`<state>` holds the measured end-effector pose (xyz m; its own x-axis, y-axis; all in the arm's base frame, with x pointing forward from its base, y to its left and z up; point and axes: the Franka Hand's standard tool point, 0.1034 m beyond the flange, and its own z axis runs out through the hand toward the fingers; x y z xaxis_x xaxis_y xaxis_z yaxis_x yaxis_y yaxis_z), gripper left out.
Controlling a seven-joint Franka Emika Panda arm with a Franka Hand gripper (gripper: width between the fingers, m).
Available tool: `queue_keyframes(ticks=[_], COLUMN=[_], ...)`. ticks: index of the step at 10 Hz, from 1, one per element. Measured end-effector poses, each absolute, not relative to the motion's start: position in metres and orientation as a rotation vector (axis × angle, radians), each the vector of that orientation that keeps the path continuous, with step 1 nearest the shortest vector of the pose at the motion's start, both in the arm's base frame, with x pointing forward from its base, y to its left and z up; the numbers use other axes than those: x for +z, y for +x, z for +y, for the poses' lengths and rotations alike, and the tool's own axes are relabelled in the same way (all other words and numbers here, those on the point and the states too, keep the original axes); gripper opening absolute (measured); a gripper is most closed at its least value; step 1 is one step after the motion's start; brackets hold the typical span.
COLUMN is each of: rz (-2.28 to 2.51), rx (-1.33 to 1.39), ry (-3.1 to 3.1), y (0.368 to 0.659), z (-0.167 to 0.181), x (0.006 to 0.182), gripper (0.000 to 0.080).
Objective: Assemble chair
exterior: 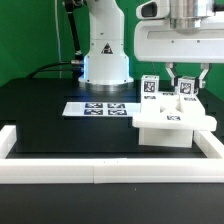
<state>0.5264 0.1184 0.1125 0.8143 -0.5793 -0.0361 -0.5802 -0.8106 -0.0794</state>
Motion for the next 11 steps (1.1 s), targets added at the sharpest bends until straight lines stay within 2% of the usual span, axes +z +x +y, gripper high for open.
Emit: queue_keyframes(ticks=[3, 11], rz=[1.053, 1.8], rx=[0.021, 0.054], ry=[-2.867, -2.472], y=[0.5265, 0.5274], z=[0.1184, 0.119], x=[0.1126, 0.1131], gripper=[0.0286, 0.0287])
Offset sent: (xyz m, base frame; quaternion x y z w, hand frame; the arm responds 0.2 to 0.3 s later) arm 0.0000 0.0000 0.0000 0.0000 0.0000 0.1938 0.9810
